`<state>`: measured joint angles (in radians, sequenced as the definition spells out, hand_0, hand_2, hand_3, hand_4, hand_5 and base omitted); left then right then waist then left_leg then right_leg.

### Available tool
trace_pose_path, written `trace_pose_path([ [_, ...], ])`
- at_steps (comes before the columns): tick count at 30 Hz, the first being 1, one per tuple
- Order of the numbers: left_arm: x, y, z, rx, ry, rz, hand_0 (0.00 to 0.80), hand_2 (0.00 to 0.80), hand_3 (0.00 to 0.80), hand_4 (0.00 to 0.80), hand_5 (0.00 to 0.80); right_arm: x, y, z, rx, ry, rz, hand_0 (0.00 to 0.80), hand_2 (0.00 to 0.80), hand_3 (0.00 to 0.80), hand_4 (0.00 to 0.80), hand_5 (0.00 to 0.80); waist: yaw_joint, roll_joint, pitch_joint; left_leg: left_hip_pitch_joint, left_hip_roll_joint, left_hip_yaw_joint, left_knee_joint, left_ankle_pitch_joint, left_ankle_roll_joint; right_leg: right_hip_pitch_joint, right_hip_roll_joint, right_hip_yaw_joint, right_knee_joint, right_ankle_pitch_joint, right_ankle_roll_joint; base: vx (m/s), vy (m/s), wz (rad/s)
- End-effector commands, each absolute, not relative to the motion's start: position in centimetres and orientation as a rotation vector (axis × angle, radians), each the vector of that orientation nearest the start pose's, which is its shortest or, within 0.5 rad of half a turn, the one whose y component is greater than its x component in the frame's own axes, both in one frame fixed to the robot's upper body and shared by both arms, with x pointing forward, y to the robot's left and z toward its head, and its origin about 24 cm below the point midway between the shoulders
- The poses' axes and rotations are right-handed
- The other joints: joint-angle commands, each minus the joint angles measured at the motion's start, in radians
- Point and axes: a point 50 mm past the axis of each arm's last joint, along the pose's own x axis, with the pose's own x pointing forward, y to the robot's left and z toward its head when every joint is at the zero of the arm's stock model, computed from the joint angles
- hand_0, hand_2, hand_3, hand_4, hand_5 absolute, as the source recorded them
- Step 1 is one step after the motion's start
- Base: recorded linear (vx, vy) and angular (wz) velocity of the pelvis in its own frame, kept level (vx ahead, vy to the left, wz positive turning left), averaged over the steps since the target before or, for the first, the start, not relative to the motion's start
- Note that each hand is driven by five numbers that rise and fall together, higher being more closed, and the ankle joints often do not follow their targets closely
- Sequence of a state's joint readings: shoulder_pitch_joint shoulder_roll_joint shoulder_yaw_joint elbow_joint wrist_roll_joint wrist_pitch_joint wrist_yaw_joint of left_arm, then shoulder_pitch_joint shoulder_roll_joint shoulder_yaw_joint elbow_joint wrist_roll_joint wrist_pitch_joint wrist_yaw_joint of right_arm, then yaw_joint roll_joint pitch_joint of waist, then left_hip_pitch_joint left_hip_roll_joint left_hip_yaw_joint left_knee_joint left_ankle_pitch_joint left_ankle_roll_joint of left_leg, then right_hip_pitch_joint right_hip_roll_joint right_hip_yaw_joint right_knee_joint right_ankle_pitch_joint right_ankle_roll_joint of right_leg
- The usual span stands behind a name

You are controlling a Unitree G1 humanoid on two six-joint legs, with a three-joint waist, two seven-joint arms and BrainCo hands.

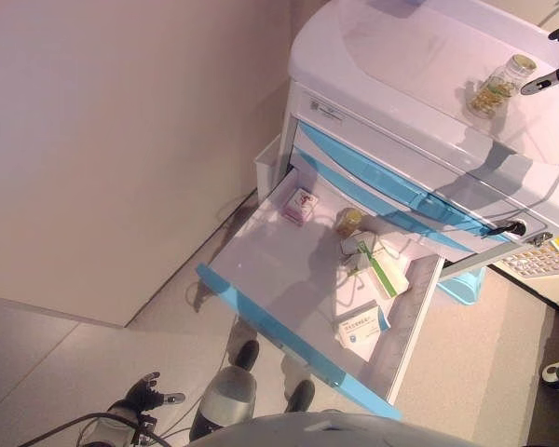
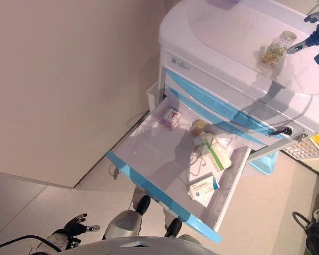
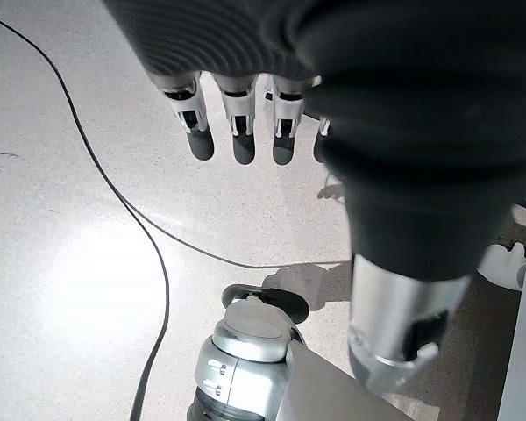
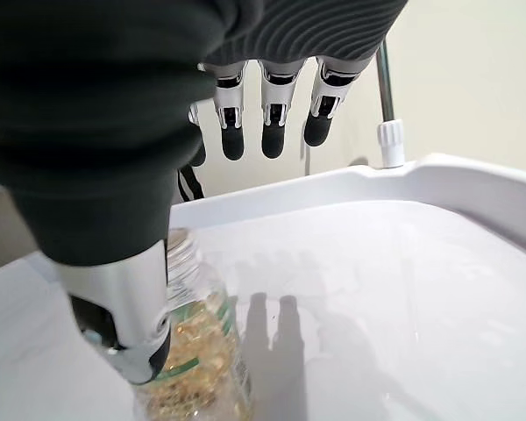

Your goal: Open the drawer and pick up the medicine

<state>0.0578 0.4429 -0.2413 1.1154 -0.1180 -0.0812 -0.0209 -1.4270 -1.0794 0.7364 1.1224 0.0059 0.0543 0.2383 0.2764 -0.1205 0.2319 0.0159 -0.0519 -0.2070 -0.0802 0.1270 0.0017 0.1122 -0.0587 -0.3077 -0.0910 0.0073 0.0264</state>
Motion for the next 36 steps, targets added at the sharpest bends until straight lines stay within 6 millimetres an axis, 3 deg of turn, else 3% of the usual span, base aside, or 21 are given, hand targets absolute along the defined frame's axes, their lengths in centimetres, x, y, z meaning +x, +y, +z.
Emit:
trace_pose_path([
  [1, 6.9, 30.3, -13.9, 0.460, 1.212, 0.045, 0.000, 0.000, 0.000, 0.000, 0.000, 33.5, -36.4, 37.2, -1.139, -0.033, -0.441, 0.000, 0.000, 0.000, 0.000, 0.000, -0.020, -0.007, -0.082, 0.038, -0.018, 0.048, 0.003, -0.125, 0.004, -0.009, -0.011, 0.030, 0.077, -0.024, 0.043, -0.040, 0.005, -0.09],
  [8, 7.2, 29.8, -14.1, 0.473, 1.227, 0.011, 0.000, 0.000, 0.000, 0.000, 0.000, 32.1, -37.9, 37.4, -1.013, -0.145, -0.564, 0.000, 0.000, 0.000, 0.000, 0.000, -0.075, 0.005, -0.106, 0.056, -0.014, 0.097, -0.002, -0.141, 0.010, -0.015, -0.010, 0.082, 0.062, -0.006, 0.055, -0.065, 0.002, -0.21],
  [12, 7.4, 28.9, -14.4, 0.467, 1.223, -0.015, 0.000, 0.000, 0.000, 0.000, 0.000, 30.9, -39.2, 37.6, -0.796, -0.320, -0.744, 0.000, 0.000, 0.000, 0.000, 0.000, -0.107, 0.025, -0.118, 0.066, -0.012, 0.124, 0.002, -0.152, 0.012, -0.019, -0.009, 0.116, 0.055, 0.003, 0.063, -0.067, 0.017, -0.29],
  [16, 8.1, 28.3, -14.6, 0.474, 1.221, -0.040, 0.000, 0.000, 0.000, 0.000, 0.000, 30.6, -39.5, 36.0, -0.596, -0.446, -0.852, 0.000, 0.000, 0.000, 0.000, 0.000, -0.131, 0.037, -0.128, 0.074, -0.010, 0.148, 0.004, -0.163, 0.014, -0.022, -0.010, 0.142, 0.046, 0.010, 0.067, -0.052, 0.015, -0.33],
  [21, 9.1, 27.7, -14.6, 0.488, 1.214, -0.068, 0.000, 0.000, 0.000, 0.000, 0.000, 30.6, -39.0, 32.3, -0.345, -0.579, -0.904, 0.000, 0.000, 0.000, 0.000, 0.000, -0.166, 0.054, -0.134, 0.083, -0.004, 0.178, 0.005, -0.176, 0.016, -0.028, -0.011, 0.169, 0.043, 0.014, 0.071, -0.054, 0.012, -0.29],
  [27, 10.1, 26.5, -14.9, 0.483, 1.217, -0.094, 0.000, 0.000, 0.000, 0.000, 0.000, 30.7, -37.9, 25.2, -0.130, -0.572, -0.920, 0.000, 0.000, 0.000, 0.000, 0.000, -0.224, 0.073, -0.143, 0.089, 0.008, 0.221, 0.003, -0.189, 0.015, -0.041, -0.008, 0.211, 0.040, 0.017, 0.073, -0.032, 0.026, -0.24],
  [31, 10.3, 25.6, -15.2, 0.459, 1.215, -0.101, 0.000, 0.000, 0.000, 0.000, 0.000, 29.6, -37.7, 17.2, 0.065, -0.400, -0.939, 0.000, 0.000, 0.000, 0.000, 0.000, -0.274, 0.079, -0.144, 0.095, 0.018, 0.261, 0.002, -0.197, 0.015, -0.051, -0.004, 0.247, 0.037, 0.021, 0.071, -0.015, 0.022, -0.25],
  [36, 10.6, 24.5, -15.4, 0.428, 1.187, -0.099, 0.000, 0.000, 0.000, 0.000, 0.000, 27.4, -36.7, 10.0, -0.039, -0.193, -0.965, 0.000, 0.000, 0.000, 0.000, 0.000, -0.306, 0.082, -0.138, 0.097, 0.021, 0.291, 0.001, -0.202, 0.018, -0.058, 0.000, 0.269, 0.030, 0.031, 0.071, -0.018, 0.014, -0.21],
])
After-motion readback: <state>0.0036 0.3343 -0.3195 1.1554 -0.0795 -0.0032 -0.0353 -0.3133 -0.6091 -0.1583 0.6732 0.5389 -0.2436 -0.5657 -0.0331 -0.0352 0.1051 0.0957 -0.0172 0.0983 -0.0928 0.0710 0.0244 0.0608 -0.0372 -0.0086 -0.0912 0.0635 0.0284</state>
